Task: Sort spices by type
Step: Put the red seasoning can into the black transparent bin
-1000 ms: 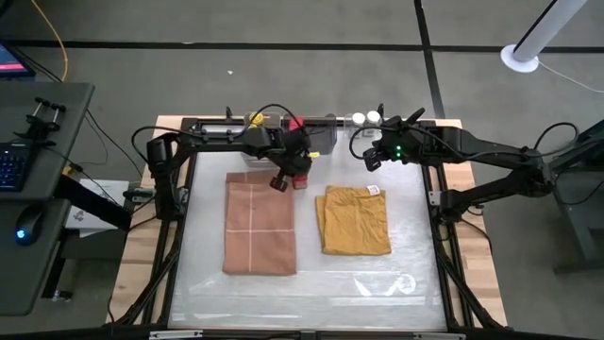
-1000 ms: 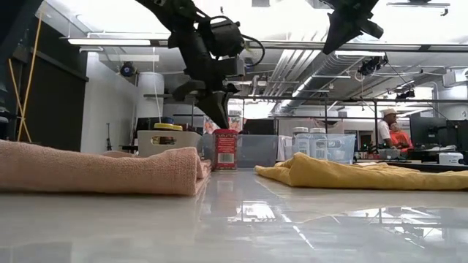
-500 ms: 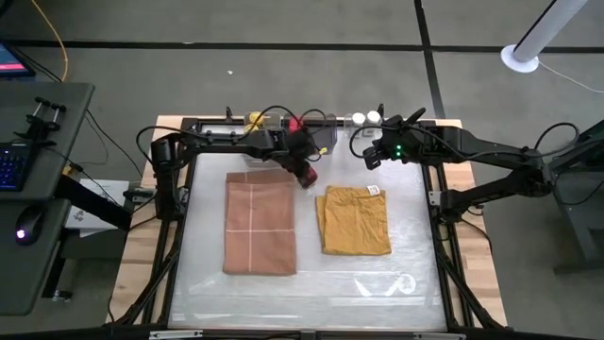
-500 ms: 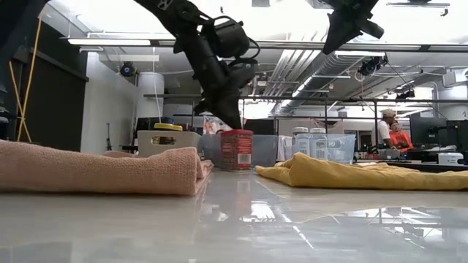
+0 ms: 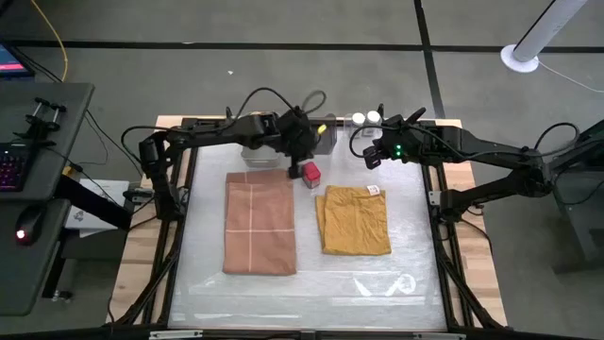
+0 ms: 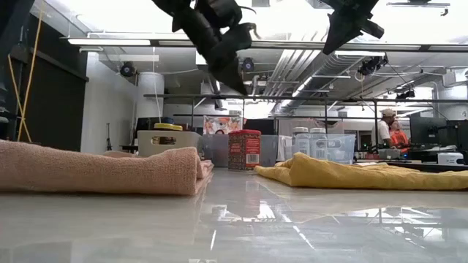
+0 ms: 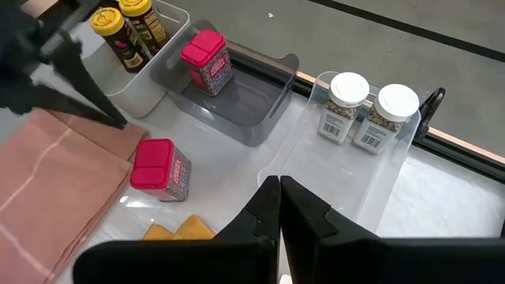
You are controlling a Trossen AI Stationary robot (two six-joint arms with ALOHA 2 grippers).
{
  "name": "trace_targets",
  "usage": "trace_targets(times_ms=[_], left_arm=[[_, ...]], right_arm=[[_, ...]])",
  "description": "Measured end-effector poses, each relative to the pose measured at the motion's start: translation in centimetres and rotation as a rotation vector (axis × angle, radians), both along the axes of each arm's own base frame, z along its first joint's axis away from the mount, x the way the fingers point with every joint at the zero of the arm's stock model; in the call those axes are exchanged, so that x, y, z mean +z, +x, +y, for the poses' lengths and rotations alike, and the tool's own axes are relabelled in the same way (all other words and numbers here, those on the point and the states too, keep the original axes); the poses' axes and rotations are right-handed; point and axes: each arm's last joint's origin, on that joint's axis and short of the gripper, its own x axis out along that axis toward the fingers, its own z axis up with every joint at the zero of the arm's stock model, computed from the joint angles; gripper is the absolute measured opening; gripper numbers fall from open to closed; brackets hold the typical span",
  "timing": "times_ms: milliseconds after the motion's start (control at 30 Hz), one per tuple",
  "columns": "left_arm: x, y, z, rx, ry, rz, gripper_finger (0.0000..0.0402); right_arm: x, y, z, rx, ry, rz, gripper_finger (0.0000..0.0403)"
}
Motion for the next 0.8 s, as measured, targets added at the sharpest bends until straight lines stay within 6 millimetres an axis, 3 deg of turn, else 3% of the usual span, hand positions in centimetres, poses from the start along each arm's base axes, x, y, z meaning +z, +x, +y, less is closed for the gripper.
trace_targets(times_ms=[133, 267, 533, 800], left_arm=[[-0.8, -0.1, -0.5, -0.506, 0.324, 0.095, 0.0000], [-2.8, 0.9, -0.6, -0.766, 0.491, 0.152, 0.0000], [-5.6, 1.9, -0.5, -0.837, 0.537, 0.245, 0.0000], [-6.4, 1.9, 0.2, -0.802, 0.536, 0.295, 0.0000]], right_arm=[[0.0, 0.0, 0.0, 0.000, 0.000, 0.000, 0.0000], [0.0, 0.0, 0.0, 0.001, 0.000, 0.001, 0.0000], [0.0, 0.0, 0.0, -0.002, 0.003, 0.003, 0.0000], [-0.1, -0.1, 0.0, -0.004, 0.006, 0.006, 0.0000]])
